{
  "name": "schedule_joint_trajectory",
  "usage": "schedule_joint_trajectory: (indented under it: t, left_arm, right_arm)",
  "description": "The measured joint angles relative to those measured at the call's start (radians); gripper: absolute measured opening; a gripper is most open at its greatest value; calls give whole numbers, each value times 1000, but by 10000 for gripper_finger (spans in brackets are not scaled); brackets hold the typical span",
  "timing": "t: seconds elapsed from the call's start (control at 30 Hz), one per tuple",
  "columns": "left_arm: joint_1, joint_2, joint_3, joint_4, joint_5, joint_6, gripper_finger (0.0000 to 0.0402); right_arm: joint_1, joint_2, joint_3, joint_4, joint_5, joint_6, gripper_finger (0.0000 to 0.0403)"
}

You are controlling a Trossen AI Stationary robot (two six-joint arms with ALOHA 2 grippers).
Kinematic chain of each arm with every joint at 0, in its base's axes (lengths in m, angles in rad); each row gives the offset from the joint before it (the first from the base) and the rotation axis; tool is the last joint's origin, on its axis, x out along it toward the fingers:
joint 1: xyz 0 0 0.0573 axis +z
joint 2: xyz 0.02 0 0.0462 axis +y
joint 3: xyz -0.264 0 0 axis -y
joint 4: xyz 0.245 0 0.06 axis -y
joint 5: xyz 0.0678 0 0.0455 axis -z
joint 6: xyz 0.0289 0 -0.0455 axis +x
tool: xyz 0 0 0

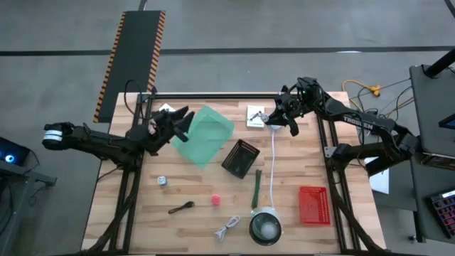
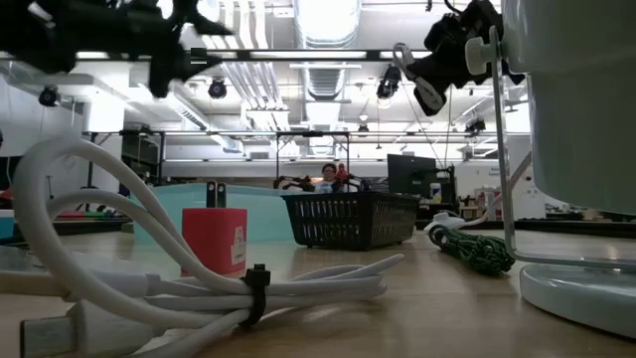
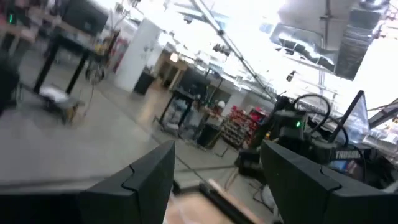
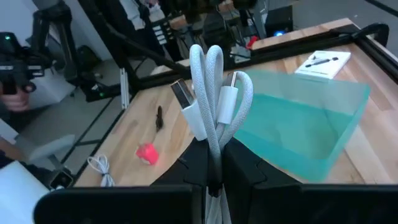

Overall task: Pick and place items into bin
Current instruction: Put the top white charger cable into the green bin

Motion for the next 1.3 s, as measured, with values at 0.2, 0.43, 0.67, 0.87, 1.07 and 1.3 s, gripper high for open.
schedule_joint_trajectory:
  t: [0.2,0.43,0.67,0.87,1.07,1.3]
  left_arm:
    - [26,154,182,-10,146,55,222]
    - [97,353,338,-34,327,50,222]
    - [159,565,479,-67,505,-30,222]
    - [185,696,627,-62,617,-22,222]
    - [206,795,748,-63,703,-26,222]
    - [219,842,794,-64,738,-26,222]
  right_arm:
    - [0,4,0,26,5,42,18]
    - [0,6,3,51,11,62,18]
    - [0,6,23,54,28,56,18]
    - [0,6,30,54,30,50,18]
    - [-1,6,30,54,30,52,18]
    - [0,6,30,54,30,58,18]
